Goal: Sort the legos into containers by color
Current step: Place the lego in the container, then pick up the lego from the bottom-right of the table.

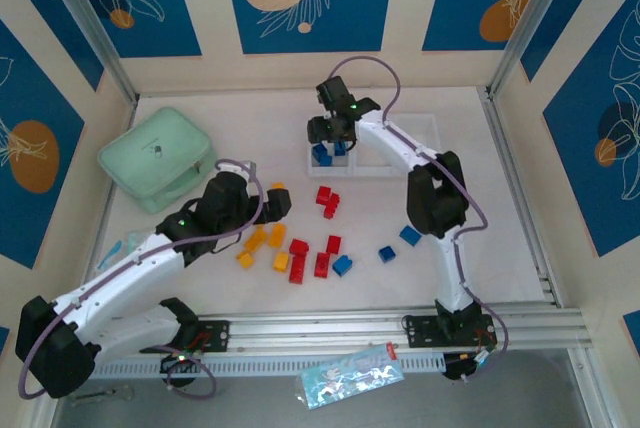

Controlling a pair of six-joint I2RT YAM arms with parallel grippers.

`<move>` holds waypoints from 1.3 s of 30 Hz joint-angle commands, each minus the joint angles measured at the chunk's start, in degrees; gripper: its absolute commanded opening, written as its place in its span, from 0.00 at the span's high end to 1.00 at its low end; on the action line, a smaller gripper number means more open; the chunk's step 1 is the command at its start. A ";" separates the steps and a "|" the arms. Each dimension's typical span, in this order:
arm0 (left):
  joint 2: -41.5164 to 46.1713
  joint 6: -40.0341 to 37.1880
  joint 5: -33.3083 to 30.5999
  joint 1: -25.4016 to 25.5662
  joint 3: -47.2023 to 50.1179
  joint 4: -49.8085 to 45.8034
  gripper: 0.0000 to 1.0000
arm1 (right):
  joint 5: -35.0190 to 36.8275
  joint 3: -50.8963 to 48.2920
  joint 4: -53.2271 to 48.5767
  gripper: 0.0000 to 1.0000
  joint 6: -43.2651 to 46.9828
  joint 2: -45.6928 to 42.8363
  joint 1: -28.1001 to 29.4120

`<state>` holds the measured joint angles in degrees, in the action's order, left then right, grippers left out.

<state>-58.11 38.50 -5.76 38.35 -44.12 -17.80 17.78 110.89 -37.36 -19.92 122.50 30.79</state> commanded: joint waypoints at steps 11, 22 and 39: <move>-2.06 1.55 7.51 -0.31 -4.29 -3.54 0.01 | -6.61 -22.94 -2.54 0.31 -5.12 -23.67 -0.17; -6.95 1.76 10.85 4.12 -3.29 0.48 0.01 | -4.61 -46.08 -7.79 0.16 -12.60 -40.08 -4.71; -9.93 6.80 11.36 7.77 2.65 11.91 0.01 | -5.60 -66.91 -6.59 0.13 -31.43 -47.49 2.63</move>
<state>-68.79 43.79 5.78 45.54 -42.61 -8.67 13.43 45.34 -45.52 -47.31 75.53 31.86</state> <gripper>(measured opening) 0.994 0.877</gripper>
